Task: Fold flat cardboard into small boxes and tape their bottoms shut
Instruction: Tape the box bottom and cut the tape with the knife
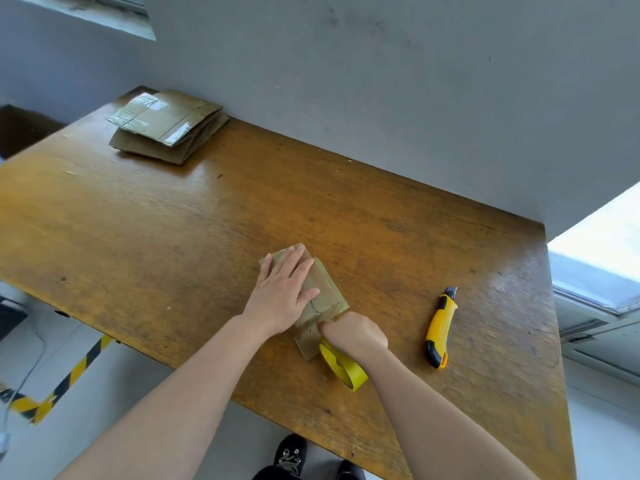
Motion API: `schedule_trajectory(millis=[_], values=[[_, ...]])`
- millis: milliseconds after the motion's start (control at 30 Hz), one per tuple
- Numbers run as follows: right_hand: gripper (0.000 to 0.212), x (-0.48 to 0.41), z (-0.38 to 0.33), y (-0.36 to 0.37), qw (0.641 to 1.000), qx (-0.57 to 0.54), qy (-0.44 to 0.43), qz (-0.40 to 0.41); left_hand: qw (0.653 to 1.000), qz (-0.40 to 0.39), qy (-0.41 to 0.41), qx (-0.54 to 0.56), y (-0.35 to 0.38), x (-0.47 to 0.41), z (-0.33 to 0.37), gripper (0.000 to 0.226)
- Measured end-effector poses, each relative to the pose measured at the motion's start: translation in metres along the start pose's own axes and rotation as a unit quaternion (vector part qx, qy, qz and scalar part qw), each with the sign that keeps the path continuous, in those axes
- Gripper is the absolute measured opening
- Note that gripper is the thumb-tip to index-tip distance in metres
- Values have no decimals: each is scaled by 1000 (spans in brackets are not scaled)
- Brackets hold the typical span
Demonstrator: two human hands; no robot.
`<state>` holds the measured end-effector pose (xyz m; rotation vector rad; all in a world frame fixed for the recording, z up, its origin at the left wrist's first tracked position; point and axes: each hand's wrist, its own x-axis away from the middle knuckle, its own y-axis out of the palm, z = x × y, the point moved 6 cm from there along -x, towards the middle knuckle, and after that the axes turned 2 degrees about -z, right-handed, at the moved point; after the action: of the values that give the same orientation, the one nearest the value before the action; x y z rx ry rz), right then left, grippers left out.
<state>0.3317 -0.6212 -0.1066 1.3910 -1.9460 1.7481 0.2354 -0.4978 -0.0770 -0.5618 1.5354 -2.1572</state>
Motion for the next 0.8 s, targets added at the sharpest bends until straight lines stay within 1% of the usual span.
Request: schedule_trajectory(millis=[67, 133, 167, 233, 300, 367, 433, 500, 533, 567, 667, 733, 800], values=[[35, -3, -4, 0, 1000, 0, -7, -13, 999, 46, -17, -14, -9, 7, 4, 54], [35, -5, -5, 1, 1000, 7, -12, -15, 995, 80, -38, -54, -14, 16, 12, 52], [35, -5, -4, 1, 1000, 7, -13, -12, 994, 82, -45, -58, -13, 21, 15, 55], [40, -5, -5, 2, 1000, 9, -24, -8, 995, 61, -54, -49, -8, 27, 19, 66], [45, -5, -7, 2, 998, 7, -53, -19, 996, 42, -57, -55, -2, 31, 20, 75], [51, -3, -1, 4, 994, -58, -69, -58, 996, 43, -62, -54, 1, 34, 21, 77], [71, 5, 9, 7, 978, -143, -52, -141, 995, 54, -68, -51, 1, 33, 23, 78], [93, 10, 18, 9, 966, -150, -67, -201, 993, 63, -74, -63, 1, 30, 26, 79], [96, 11, 22, 10, 963, -142, -82, -214, 992, 67, -76, -72, 1, 30, 28, 79], [94, 12, 24, 12, 961, -135, -98, -220, 991, 74, -79, -78, 1, 29, 29, 79], [73, 15, 22, 17, 955, -133, -138, -225, 989, 82, -83, -89, 3, 28, 32, 78], [59, 15, 20, 20, 956, -130, -141, -224, 989, 80, -85, -95, 4, 28, 33, 78], [62, 15, 21, 18, 958, -127, -131, -220, 988, 72, -86, -108, 6, 27, 33, 78]])
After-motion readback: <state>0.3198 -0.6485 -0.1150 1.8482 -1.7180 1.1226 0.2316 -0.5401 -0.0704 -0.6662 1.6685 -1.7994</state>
